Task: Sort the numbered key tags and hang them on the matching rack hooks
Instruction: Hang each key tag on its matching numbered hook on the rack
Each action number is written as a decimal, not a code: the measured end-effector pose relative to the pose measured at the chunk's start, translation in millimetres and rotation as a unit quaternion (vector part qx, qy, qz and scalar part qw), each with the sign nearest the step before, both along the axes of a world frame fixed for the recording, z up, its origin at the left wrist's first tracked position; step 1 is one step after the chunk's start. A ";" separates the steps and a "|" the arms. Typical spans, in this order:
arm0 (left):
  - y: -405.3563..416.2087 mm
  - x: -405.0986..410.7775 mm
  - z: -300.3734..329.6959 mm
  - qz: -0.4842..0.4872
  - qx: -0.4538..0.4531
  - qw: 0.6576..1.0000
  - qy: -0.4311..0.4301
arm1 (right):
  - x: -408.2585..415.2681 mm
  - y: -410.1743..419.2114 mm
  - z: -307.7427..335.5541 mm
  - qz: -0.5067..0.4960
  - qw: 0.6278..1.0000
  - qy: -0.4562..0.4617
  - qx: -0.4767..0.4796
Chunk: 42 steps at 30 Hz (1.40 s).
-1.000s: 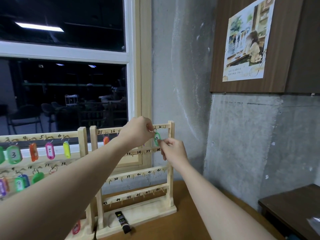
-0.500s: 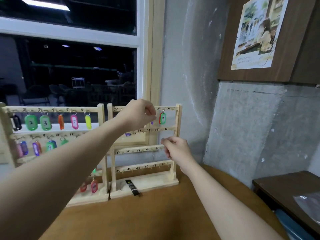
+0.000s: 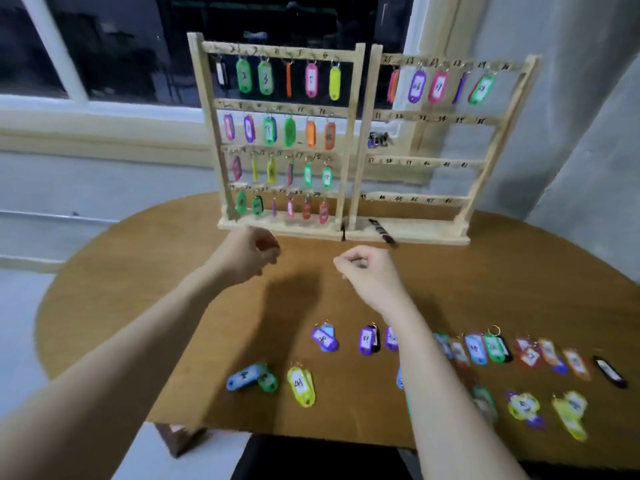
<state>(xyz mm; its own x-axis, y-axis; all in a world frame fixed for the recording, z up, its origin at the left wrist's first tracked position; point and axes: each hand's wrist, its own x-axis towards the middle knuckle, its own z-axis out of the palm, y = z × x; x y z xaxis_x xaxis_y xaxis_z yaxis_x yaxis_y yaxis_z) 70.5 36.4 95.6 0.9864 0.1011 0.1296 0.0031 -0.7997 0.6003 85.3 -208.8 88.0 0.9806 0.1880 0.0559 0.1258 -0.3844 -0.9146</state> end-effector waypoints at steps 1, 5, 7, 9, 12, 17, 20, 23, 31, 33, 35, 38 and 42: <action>6.8 -10.3 -11.4 0.010 -0.005 1.000 0.006 | -5.6 6.1 -6.7 0.003 1.000 -0.002 -0.015; 14.0 -39.5 -48.1 0.003 0.003 0.999 0.040 | -24.6 10.2 -33.9 0.005 0.992 0.025 -0.125; 5.9 -45.3 -60.0 -0.020 0.003 0.998 0.053 | -31.1 7.3 -44.1 -0.004 0.982 0.050 -0.185; -6.4 -46.3 -65.5 -0.043 -0.004 0.998 0.053 | -36.5 5.4 -49.4 -0.005 0.970 0.077 -0.230; -25.8 -43.8 -65.6 -0.091 -0.033 0.993 0.065 | -41.8 4.9 -50.5 -0.005 0.950 0.079 -0.303; -50.9 -39.6 -66.9 -0.151 0.008 0.985 0.087 | -46.3 12.8 -46.6 -0.012 0.935 0.083 -0.344; -56.2 -37.2 -68.1 -0.170 0.025 0.982 0.079 | -45.4 14.5 -44.8 0.006 0.934 0.098 -0.342; -52.5 -34.6 -69.5 -0.179 -0.014 0.980 0.084 | -46.7 15.1 -43.7 0.023 0.938 0.111 -0.327; -38.3 -28.0 -68.3 -0.181 -0.049 0.980 0.063 | -46.1 19.0 -53.3 -0.011 0.946 0.101 -0.307; -35.5 -27.8 -69.0 -0.190 -0.047 0.979 0.055 | -45.7 17.1 -53.3 -0.011 0.947 0.088 -0.309; -34.4 -28.4 -69.7 -0.197 -0.050 0.978 0.055 | -45.8 15.4 -51.8 -0.006 0.949 0.084 -0.305; -30.9 -28.6 -67.7 -0.202 -0.066 0.975 0.059 | -45.6 13.5 -48.1 0.005 0.952 0.096 -0.291; -16.0 -22.9 -68.6 -0.174 -0.126 0.975 0.057 | -49.4 16.6 -40.4 0.028 0.934 0.087 -0.345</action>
